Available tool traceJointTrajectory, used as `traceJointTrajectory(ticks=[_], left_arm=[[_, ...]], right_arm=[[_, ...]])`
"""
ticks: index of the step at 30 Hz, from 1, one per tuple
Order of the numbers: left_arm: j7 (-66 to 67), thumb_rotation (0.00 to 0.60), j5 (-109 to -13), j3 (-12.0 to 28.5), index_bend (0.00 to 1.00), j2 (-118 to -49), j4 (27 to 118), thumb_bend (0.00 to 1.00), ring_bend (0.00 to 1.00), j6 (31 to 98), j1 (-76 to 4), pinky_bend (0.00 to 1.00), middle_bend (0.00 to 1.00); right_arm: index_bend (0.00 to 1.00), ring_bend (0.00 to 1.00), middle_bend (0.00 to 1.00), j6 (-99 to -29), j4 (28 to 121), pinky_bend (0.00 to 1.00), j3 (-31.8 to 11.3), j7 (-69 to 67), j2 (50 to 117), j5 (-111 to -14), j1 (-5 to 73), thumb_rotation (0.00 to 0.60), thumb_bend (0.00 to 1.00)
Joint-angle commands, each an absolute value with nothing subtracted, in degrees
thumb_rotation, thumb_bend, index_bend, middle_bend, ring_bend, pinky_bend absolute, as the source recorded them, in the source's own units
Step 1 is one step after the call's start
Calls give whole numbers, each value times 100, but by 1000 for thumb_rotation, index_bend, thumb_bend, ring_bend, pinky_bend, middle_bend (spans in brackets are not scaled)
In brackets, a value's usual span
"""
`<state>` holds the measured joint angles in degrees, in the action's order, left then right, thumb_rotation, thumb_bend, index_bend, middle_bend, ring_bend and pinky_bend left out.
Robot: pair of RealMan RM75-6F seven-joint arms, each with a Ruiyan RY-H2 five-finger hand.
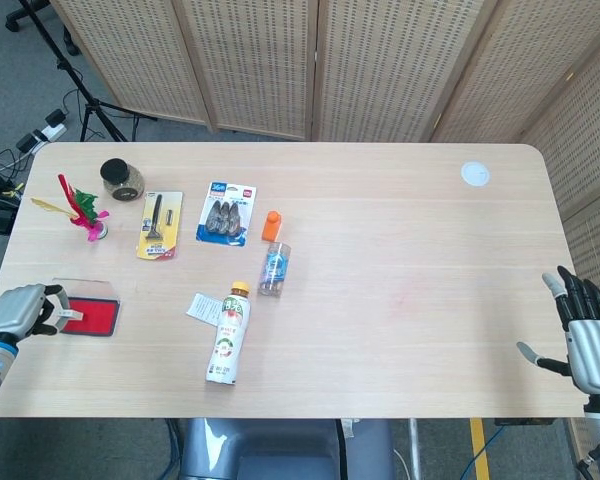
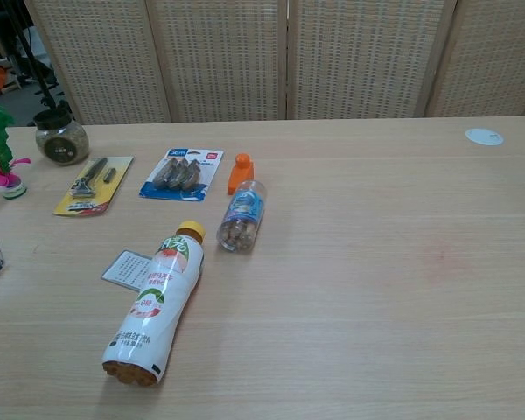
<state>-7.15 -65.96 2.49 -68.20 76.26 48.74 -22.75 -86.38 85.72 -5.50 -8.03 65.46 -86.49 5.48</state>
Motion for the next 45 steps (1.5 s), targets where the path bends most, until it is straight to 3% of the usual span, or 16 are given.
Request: traceJointTrajectory(ticks=[1, 45], left_arm=[[-729, 600, -6542, 250, 648, -6925, 7492, 405, 917, 4732, -2330, 926, 1000], [-316, 600, -6371, 313, 661, -7563, 6822, 405, 914, 4580, -2353, 926, 1000]], right_arm=[[0, 0, 0, -8633, 8571, 0, -551, -804, 6548, -8645, 551, 600, 0], [0, 0, 0, -8591, 8544, 0, -562, -908, 6530, -8584, 548, 600, 0]])
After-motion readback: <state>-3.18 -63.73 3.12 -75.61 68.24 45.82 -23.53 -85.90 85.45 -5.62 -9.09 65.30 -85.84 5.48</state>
